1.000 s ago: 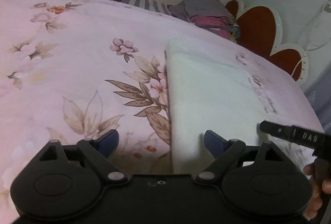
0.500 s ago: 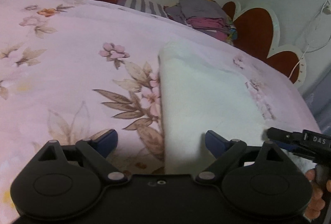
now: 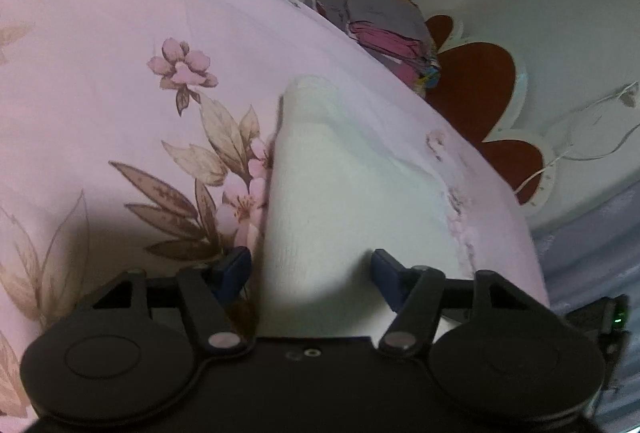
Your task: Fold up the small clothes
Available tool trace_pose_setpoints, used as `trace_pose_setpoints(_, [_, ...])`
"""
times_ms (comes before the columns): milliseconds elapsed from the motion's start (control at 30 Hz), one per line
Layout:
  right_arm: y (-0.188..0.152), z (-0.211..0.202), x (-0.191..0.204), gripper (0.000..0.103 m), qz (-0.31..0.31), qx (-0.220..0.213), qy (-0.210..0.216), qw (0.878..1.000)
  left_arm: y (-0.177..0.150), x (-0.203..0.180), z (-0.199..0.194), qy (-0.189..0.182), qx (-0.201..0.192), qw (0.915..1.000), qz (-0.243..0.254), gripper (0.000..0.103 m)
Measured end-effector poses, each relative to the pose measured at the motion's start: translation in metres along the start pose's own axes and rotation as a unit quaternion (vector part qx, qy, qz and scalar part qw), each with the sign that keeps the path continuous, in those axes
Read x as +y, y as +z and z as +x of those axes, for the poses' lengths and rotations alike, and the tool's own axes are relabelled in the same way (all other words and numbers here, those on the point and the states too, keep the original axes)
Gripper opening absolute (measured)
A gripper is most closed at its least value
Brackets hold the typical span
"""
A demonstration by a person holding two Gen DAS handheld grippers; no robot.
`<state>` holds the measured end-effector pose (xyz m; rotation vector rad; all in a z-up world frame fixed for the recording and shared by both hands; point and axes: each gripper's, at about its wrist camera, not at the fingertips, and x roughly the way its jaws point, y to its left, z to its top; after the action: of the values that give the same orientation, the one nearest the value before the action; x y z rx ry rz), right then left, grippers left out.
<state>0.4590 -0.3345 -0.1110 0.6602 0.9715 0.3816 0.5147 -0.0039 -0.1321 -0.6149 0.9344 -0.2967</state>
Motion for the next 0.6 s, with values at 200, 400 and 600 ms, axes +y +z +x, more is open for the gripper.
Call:
trace_pose_setpoints(200, [0.002,0.009,0.014,0.047,-0.033,0.021,-0.009,0.999,-0.001,-0.026,0.011,0.034,0.018,0.9979,0.052,0.065])
trace_pose_setpoints(400, [-0.004,0.011,0.029,0.031,-0.059,0.004,-0.021,0.998,-0.008,-0.065,0.007,0.091,-0.012,0.9842,0.151,0.029])
trace_pose_setpoints(600, [-0.013,-0.004,0.039,0.029,-0.058,-0.024,-0.020,0.998,-0.016,-0.084,0.003,0.111,-0.011,0.9683,0.224,0.028])
